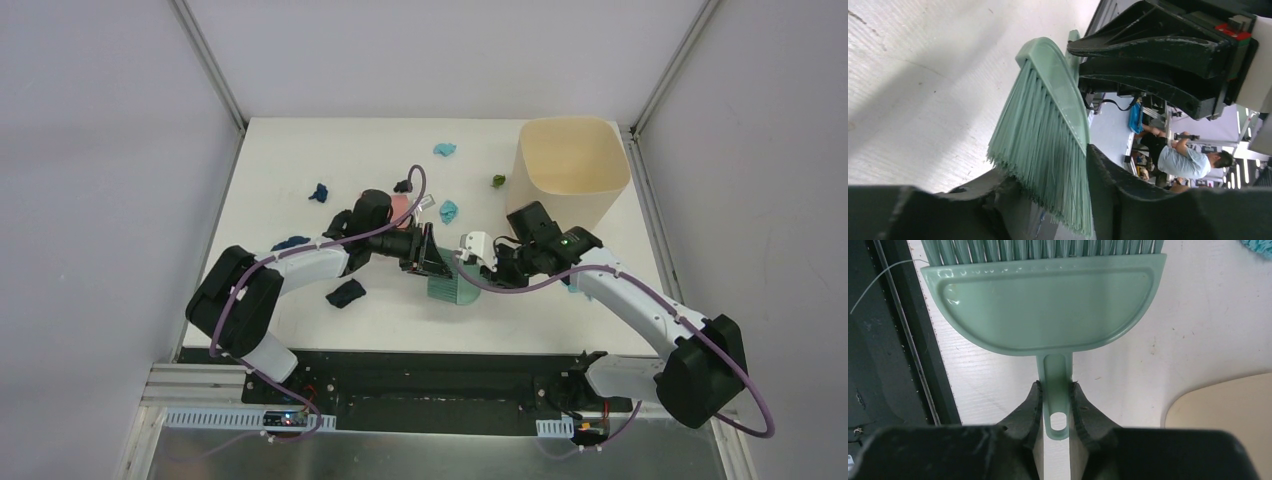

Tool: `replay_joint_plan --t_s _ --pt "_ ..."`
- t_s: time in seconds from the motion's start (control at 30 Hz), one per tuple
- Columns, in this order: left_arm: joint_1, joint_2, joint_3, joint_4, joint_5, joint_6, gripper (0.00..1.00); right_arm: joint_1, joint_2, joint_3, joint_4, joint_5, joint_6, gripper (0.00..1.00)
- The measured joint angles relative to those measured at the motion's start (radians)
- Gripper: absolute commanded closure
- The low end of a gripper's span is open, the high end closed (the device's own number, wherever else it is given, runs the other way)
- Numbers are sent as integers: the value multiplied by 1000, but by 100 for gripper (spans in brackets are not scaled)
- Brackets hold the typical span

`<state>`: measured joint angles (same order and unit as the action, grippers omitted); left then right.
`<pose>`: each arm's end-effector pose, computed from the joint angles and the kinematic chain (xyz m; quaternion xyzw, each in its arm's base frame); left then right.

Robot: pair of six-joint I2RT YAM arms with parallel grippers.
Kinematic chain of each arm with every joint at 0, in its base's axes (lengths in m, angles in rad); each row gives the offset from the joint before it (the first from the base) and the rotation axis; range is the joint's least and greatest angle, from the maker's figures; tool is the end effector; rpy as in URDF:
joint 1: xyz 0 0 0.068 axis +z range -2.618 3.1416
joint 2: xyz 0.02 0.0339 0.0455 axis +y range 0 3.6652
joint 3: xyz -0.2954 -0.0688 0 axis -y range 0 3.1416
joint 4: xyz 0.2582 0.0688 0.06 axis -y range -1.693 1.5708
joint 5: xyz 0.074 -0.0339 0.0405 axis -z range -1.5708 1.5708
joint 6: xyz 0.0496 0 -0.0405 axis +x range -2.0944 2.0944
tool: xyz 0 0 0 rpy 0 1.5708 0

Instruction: Sweep away the paper scraps from the table

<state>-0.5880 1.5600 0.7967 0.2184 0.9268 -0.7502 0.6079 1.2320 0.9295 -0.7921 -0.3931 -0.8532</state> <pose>0.2556 -0.2181 0.2199 0.1555 0.7946 -0.5778 0.1028 0.1871 0.1533 0.2660 -0.6703 0.6791 0.1601 0.2528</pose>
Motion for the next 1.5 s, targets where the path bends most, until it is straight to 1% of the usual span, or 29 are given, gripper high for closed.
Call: replay_joint_plan --t_s 0.03,0.13,0.17,0.2,0.33,0.4,0.53,0.6,0.67,0.77,0.87,0.93,1.17,1.33,1.4,1.47,1.5 --pt "0 0 0 6 3 0 68 1 0 0 0 0 4 100" --pt "0 5 0 26 26 0 81 2 0 0 3 -1 23 92" --pt "0 9 0 32 30 1 83 2 0 0 3 -4 31 89" --pt "0 13 -1 41 34 1 86 2 0 0 3 -8 41 85" --pt "0 25 -9 82 58 -2 97 1 0 0 -6 -26 75 57" --pt "0 25 -11 92 69 2 100 0 -1 0 -6 -48 92 50" --pt "0 16 -11 77 75 43 100 -24 -18 0 -16 -131 104 46" --pt "-2 -6 -10 31 74 97 100 -50 -34 0 -37 -182 103 45" --pt "-9 -46 -6 -49 69 183 100 -74 -51 2 -69 -232 102 44" --pt "-45 -125 20 -190 68 338 100 -96 -64 25 -131 -304 103 44" --pt "-75 -183 26 -231 77 410 100 -102 -64 45 -166 -362 104 44" --pt "-79 -218 26 -244 87 441 100 -109 -62 55 -188 -396 104 48" --pt "-78 -245 26 -241 92 463 100 -146 -42 87 -298 -458 84 61" --pt "-78 -267 24 -217 95 457 100 -153 -45 87 -362 -469 66 65" --pt "-77 -280 21 -192 97 447 100 -153 -50 87 -369 -469 65 68" --pt "-72 -290 18 -166 97 441 100 -153 -52 87 -372 -471 65 76" --pt "-71 -293 17 -161 98 438 100 -153 -52 87 -373 -473 66 84"
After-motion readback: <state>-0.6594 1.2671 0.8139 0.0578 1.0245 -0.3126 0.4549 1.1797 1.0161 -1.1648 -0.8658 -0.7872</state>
